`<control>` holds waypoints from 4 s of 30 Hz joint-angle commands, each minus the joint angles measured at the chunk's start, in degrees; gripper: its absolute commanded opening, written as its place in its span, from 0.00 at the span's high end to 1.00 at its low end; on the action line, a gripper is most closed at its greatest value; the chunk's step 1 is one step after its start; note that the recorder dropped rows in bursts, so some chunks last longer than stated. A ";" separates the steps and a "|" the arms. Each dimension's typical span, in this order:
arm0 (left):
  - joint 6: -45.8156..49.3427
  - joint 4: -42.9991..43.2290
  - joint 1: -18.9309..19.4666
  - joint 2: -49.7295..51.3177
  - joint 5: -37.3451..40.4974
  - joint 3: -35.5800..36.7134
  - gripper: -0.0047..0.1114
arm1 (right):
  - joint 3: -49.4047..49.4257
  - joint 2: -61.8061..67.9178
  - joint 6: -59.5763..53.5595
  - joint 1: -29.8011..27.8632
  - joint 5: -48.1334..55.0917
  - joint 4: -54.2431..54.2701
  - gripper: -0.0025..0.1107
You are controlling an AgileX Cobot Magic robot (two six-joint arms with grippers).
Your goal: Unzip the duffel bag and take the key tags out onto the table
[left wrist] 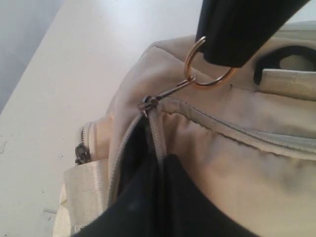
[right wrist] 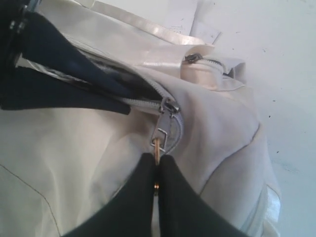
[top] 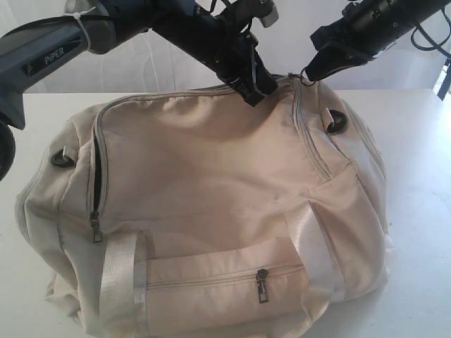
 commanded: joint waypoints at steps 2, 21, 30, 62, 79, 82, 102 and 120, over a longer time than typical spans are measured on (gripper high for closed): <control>-3.20 1.23 0.99 -2.29 -0.28 0.29 0.96 | 0.21 -0.19 -0.27 -0.01 0.91 -3.41 0.98; -6.57 1.68 5.35 -2.82 1.82 0.29 0.96 | 4.56 -5.87 1.32 -0.01 2.97 -4.49 0.98; -7.97 1.02 5.35 -2.45 1.60 0.29 0.96 | 19.05 -17.01 2.50 -0.01 2.97 -4.36 0.98; -7.76 -3.46 5.35 -3.85 13.64 0.29 0.96 | 45.50 -36.43 9.94 -0.01 -2.04 -11.91 0.98; -11.94 -11.52 5.35 -8.20 25.05 0.29 0.96 | 45.01 -37.59 9.94 -0.01 -7.05 -11.46 0.48; -15.36 -10.82 5.35 -9.90 25.05 0.38 0.96 | 44.14 -39.01 9.94 -0.01 -7.05 -11.59 0.48; -18.00 -5.54 -7.61 -33.02 25.05 36.68 0.96 | 43.87 -44.81 9.94 -0.01 -12.53 -9.10 0.48; -23.16 -8.60 -22.05 -34.50 18.50 57.14 0.96 | 44.21 -44.81 9.71 -0.01 -15.99 -2.17 0.48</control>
